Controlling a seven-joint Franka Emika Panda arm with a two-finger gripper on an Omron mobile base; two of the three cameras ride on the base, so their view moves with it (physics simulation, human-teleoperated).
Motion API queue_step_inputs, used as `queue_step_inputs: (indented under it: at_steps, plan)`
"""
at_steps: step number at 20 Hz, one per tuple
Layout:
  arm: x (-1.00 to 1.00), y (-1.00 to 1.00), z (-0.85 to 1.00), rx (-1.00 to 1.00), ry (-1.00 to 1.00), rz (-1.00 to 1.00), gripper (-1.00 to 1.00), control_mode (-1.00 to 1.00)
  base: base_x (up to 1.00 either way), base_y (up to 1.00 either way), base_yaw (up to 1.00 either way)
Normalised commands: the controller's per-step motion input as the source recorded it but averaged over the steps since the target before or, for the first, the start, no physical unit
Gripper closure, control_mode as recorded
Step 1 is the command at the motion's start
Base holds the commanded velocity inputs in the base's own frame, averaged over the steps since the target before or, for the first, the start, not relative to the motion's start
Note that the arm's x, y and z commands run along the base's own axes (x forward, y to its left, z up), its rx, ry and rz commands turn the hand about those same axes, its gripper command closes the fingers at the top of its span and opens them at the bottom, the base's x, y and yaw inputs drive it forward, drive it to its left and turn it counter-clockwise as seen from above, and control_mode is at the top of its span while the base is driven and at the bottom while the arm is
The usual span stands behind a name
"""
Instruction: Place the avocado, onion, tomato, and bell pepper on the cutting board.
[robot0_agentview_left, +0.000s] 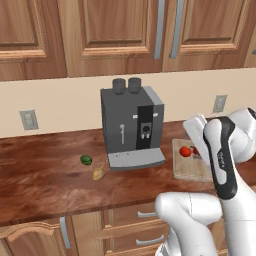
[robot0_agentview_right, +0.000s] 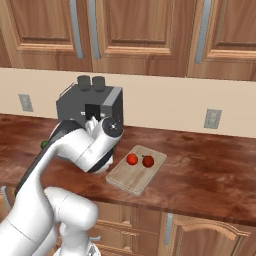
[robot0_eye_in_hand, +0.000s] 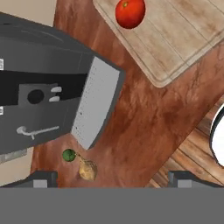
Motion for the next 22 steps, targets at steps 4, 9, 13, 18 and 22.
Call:
queue_step_inputs:
  at_steps: [4, 9, 13, 18, 22]
  plan:
    - [-0.02, 0.49, 0.00, -0.12, -0.10, 0.25, -1.00, -1.00, 0.00, 0.00, 0.00]
    - [-0.01, 0.56, 0.05, -0.13, -0.06, 0.12, -1.00, -1.00, 0.00, 0.00, 0.00]
    - [0.00, 0.62, 0.07, -0.14, -0.02, 0.07, -1.00, -1.00, 0.00, 0.00, 0.00]
    - [0.00, 0.64, 0.02, -0.13, -0.03, 0.06, -1.00, -1.00, 0.00, 0.00, 0.00]
    - [0.00, 0.56, 0.00, -0.13, -0.01, 0.08, -1.00, -1.00, 0.00, 0.00, 0.00]
